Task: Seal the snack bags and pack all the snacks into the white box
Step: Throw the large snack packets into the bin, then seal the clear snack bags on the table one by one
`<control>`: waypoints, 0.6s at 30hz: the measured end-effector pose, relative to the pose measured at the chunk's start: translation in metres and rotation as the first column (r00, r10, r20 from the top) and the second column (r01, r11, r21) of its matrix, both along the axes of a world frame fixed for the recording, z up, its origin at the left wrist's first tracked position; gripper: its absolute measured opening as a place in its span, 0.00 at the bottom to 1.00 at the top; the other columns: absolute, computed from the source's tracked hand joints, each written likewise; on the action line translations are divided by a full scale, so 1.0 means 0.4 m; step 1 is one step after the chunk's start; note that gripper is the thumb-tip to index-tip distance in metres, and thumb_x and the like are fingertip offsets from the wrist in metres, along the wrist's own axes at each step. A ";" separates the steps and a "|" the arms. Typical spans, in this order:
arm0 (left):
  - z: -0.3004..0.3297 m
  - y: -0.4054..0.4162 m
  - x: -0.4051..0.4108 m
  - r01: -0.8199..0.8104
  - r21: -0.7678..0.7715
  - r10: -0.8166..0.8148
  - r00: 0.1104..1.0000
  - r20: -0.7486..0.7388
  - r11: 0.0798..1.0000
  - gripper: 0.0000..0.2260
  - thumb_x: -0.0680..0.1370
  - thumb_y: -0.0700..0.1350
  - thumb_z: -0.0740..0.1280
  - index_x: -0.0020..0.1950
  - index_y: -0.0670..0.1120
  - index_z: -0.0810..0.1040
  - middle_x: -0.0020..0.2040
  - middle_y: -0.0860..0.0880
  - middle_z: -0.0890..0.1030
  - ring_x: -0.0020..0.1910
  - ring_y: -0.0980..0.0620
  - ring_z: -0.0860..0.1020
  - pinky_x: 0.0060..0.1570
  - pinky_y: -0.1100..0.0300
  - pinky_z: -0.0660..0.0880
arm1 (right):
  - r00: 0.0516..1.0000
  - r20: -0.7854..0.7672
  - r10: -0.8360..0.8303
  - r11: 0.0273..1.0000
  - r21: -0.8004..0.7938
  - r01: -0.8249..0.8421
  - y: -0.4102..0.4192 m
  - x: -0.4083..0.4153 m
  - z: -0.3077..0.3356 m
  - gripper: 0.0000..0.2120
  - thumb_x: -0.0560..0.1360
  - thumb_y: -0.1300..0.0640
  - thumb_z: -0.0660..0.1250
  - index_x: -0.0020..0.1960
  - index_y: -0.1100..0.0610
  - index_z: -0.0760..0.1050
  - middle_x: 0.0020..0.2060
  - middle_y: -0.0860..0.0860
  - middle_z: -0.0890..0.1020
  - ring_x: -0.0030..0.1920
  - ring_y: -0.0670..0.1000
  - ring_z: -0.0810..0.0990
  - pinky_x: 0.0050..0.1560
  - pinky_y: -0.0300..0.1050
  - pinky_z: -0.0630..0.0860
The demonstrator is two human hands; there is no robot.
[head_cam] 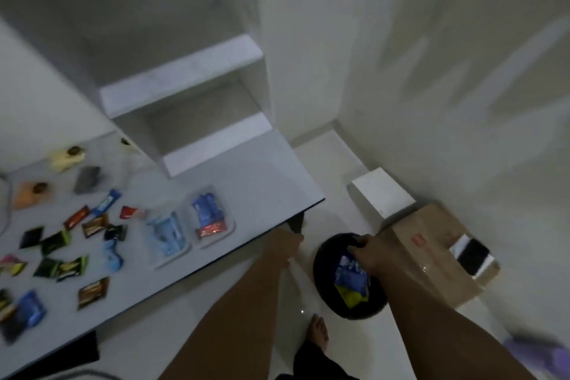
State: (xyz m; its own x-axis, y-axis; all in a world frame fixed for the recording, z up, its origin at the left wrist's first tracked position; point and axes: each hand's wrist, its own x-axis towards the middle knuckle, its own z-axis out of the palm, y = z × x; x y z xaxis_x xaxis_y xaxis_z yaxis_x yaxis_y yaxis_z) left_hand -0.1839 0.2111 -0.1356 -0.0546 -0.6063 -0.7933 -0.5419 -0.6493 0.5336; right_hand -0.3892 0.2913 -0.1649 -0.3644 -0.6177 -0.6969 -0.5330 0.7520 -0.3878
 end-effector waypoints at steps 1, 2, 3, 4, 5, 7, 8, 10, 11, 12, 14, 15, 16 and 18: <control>0.012 -0.011 0.030 -0.001 -0.054 0.002 1.000 0.010 0.999 0.15 0.79 0.45 0.67 0.63 0.40 0.79 0.45 0.47 0.80 0.40 0.49 0.77 0.49 0.52 0.81 | 0.999 0.029 0.014 0.999 -0.034 -0.013 -0.026 0.031 0.008 0.23 0.79 0.49 0.67 0.70 0.60 0.72 0.66 0.59 0.77 0.64 0.59 0.76 0.62 0.45 0.72; 0.032 -0.023 0.060 0.013 -0.082 -0.012 1.000 0.010 0.997 0.16 0.79 0.45 0.67 0.64 0.38 0.79 0.51 0.43 0.83 0.40 0.48 0.77 0.49 0.52 0.81 | 0.998 0.046 0.033 0.997 -0.070 -0.030 -0.050 0.064 0.013 0.24 0.78 0.48 0.68 0.69 0.60 0.72 0.64 0.59 0.79 0.62 0.59 0.78 0.62 0.46 0.73; 0.044 -0.033 0.091 -0.003 -0.112 0.003 1.000 -0.002 0.994 0.17 0.78 0.44 0.68 0.63 0.37 0.79 0.57 0.40 0.83 0.39 0.49 0.77 0.49 0.52 0.80 | 0.997 0.051 0.060 0.994 -0.099 -0.055 -0.072 0.101 0.018 0.24 0.78 0.47 0.68 0.69 0.59 0.72 0.62 0.59 0.80 0.60 0.59 0.78 0.61 0.47 0.74; 0.070 -0.040 0.129 -0.042 -0.137 0.040 0.999 -0.015 0.990 0.16 0.78 0.44 0.68 0.63 0.37 0.80 0.60 0.38 0.82 0.38 0.50 0.77 0.49 0.52 0.79 | 0.994 0.049 0.092 0.988 -0.129 -0.085 -0.094 0.142 0.025 0.24 0.78 0.47 0.68 0.69 0.58 0.72 0.60 0.58 0.81 0.59 0.58 0.79 0.60 0.46 0.74; 0.090 -0.046 0.171 -0.078 -0.158 0.072 0.996 -0.048 0.984 0.16 0.78 0.44 0.68 0.63 0.37 0.80 0.61 0.37 0.82 0.39 0.50 0.78 0.50 0.53 0.78 | 0.992 0.037 0.124 0.980 -0.162 -0.116 -0.113 0.186 0.036 0.23 0.78 0.47 0.68 0.68 0.57 0.73 0.58 0.57 0.81 0.58 0.57 0.79 0.58 0.45 0.74; 0.109 -0.058 0.271 -0.163 -0.173 0.145 0.983 -0.113 0.971 0.17 0.80 0.45 0.67 0.65 0.37 0.78 0.64 0.37 0.80 0.52 0.44 0.81 0.53 0.55 0.75 | 0.986 0.012 0.164 0.958 -0.240 -0.156 -0.146 0.283 0.059 0.21 0.78 0.47 0.68 0.66 0.56 0.74 0.53 0.55 0.83 0.52 0.54 0.80 0.53 0.42 0.73; 0.121 -0.057 0.324 -0.160 -0.205 0.140 0.984 -0.109 0.965 0.17 0.80 0.45 0.66 0.65 0.37 0.78 0.64 0.37 0.80 0.57 0.42 0.80 0.54 0.56 0.75 | 0.984 0.005 0.178 0.947 -0.272 -0.170 -0.159 0.334 0.069 0.20 0.78 0.47 0.68 0.65 0.56 0.75 0.50 0.54 0.84 0.48 0.53 0.80 0.50 0.42 0.73; 0.142 -0.061 0.439 -0.148 -0.225 0.135 0.988 -0.074 0.963 0.15 0.79 0.45 0.68 0.60 0.37 0.81 0.55 0.40 0.83 0.47 0.46 0.82 0.42 0.62 0.78 | 0.978 -0.006 0.209 0.930 -0.309 -0.201 -0.176 0.436 0.087 0.18 0.78 0.48 0.69 0.63 0.56 0.76 0.42 0.51 0.82 0.43 0.50 0.79 0.48 0.41 0.72; 0.149 -0.057 0.499 -0.177 -0.222 0.165 0.984 -0.074 0.959 0.12 0.78 0.43 0.68 0.57 0.37 0.81 0.50 0.43 0.84 0.42 0.49 0.81 0.37 0.65 0.77 | 0.975 -0.013 0.222 0.922 -0.321 -0.215 -0.182 0.489 0.092 0.17 0.78 0.48 0.69 0.63 0.56 0.76 0.40 0.50 0.81 0.43 0.50 0.78 0.48 0.40 0.71; 0.157 -0.055 0.562 -0.199 -0.231 0.188 0.980 -0.066 0.952 0.10 0.78 0.42 0.69 0.55 0.38 0.82 0.49 0.44 0.84 0.43 0.49 0.82 0.37 0.63 0.78 | 0.973 -0.025 0.229 0.914 -0.338 -0.224 -0.186 0.543 0.101 0.17 0.77 0.49 0.69 0.62 0.57 0.76 0.40 0.50 0.81 0.43 0.50 0.78 0.49 0.39 0.71; 0.154 -0.059 0.686 -0.247 -0.253 0.237 0.969 -0.070 0.935 0.12 0.77 0.44 0.70 0.56 0.37 0.83 0.53 0.40 0.84 0.52 0.42 0.83 0.48 0.54 0.81 | 0.971 -0.045 0.233 0.899 -0.371 -0.233 -0.195 0.650 0.115 0.17 0.76 0.50 0.70 0.61 0.57 0.78 0.41 0.51 0.81 0.44 0.50 0.79 0.49 0.39 0.72; 0.154 -0.060 0.744 -0.274 -0.255 0.265 0.962 -0.069 0.927 0.13 0.77 0.45 0.71 0.56 0.37 0.83 0.54 0.39 0.83 0.54 0.41 0.82 0.52 0.52 0.80 | 0.969 -0.045 0.241 0.889 -0.391 -0.239 -0.201 0.699 0.121 0.17 0.76 0.50 0.70 0.60 0.57 0.78 0.42 0.52 0.82 0.45 0.50 0.80 0.49 0.39 0.73; 0.157 -0.058 0.800 -0.288 -0.265 0.281 0.957 -0.067 0.920 0.13 0.76 0.46 0.71 0.55 0.38 0.83 0.53 0.40 0.83 0.52 0.42 0.82 0.52 0.53 0.79 | 0.966 -0.052 0.252 0.883 -0.395 -0.252 -0.209 0.747 0.125 0.16 0.75 0.49 0.71 0.58 0.57 0.79 0.44 0.53 0.83 0.46 0.51 0.81 0.49 0.40 0.74; 0.150 -0.062 0.912 -0.320 -0.280 0.313 0.947 -0.069 0.905 0.12 0.76 0.45 0.71 0.54 0.38 0.82 0.49 0.41 0.82 0.47 0.44 0.80 0.48 0.54 0.78 | 0.963 -0.056 0.263 0.876 -0.405 -0.263 -0.226 0.844 0.137 0.12 0.74 0.50 0.72 0.53 0.56 0.80 0.49 0.56 0.85 0.49 0.54 0.82 0.49 0.42 0.75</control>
State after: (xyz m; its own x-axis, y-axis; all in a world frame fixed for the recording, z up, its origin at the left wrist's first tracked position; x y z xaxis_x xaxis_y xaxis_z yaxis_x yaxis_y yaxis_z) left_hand 0.1811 0.1863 -0.0754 0.1618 -0.7941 -0.5858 -0.3192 -0.6038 0.7304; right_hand -0.0516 0.2010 -0.1101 -0.1483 -0.9191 -0.3651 -0.6890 0.3609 -0.6285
